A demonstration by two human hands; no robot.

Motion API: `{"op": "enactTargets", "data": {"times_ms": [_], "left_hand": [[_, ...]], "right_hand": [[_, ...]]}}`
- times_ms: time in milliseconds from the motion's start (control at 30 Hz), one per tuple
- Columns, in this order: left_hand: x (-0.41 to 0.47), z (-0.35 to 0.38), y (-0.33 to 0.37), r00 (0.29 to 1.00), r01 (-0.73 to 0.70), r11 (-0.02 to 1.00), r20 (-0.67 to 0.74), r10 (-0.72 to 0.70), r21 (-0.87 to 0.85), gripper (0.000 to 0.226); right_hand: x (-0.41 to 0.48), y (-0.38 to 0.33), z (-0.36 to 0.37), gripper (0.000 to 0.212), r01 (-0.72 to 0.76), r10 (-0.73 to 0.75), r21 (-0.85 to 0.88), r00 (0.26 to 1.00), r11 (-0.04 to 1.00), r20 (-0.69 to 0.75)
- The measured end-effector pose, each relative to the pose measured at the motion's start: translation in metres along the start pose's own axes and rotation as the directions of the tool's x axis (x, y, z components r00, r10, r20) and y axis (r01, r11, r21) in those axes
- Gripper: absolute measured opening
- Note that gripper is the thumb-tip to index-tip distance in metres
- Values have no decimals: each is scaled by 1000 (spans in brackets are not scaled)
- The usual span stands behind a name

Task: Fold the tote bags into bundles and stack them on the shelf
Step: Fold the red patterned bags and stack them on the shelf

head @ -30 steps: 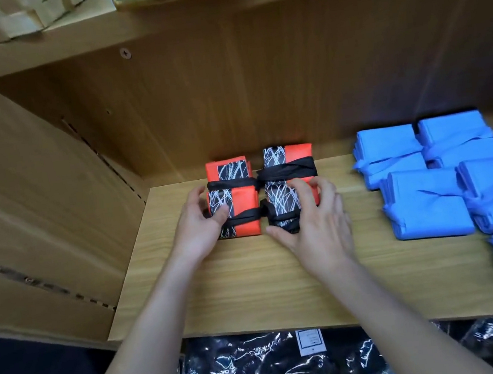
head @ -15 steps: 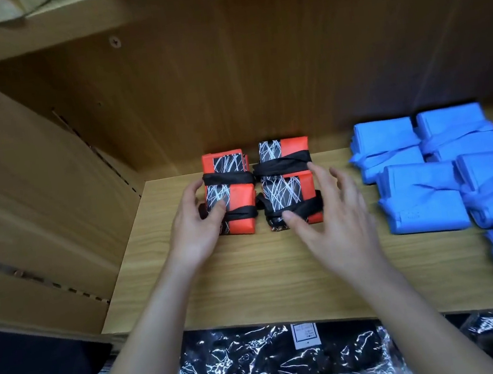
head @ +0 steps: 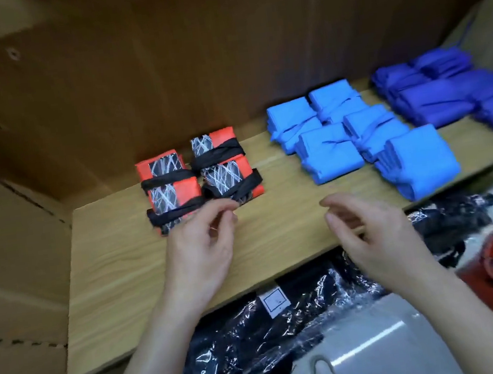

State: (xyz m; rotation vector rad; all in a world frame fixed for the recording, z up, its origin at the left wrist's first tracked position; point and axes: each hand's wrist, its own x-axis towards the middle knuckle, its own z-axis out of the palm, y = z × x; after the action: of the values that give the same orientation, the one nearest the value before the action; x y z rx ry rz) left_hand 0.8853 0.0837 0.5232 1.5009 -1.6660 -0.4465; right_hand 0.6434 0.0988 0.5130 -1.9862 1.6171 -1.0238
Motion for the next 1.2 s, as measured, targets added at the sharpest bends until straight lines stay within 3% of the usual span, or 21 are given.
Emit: {"op": "enactTargets", "data": {"times_ms": [233, 500, 667, 833, 1033, 1200], "left_hand": [[-39, 47, 35, 924, -232, 973, 309, 225, -15, 18], [-84, 147, 98, 720, -386, 916, 586, 372, -107, 16], [-120, 253, 151, 640, -373, 920, 685, 347, -118, 21], [-151, 362, 213, 523, -396, 904, 769, 368, -163, 19], [-155, 482, 265, 434, -329, 935, 857, 276, -134, 21], [-140, 586, 293, 384, -278, 959, 908, 166, -58, 20]], "right_hand": [[-81, 48, -79, 13, -235, 242, -198, 970, 952, 9], [-201, 136, -178, 16, -544, 511, -281, 839, 790, -186], [-286, 215, -245, 22, -741, 678, -188, 667, 644, -309], [-368, 272, -300, 23, -888, 824, 32, 412, 459, -389], [-418, 333, -341, 28, -920, 888, 282, 126, 271, -443], [-413, 395, -352, 27, -897, 906, 397, 10, 195, -423]]}}
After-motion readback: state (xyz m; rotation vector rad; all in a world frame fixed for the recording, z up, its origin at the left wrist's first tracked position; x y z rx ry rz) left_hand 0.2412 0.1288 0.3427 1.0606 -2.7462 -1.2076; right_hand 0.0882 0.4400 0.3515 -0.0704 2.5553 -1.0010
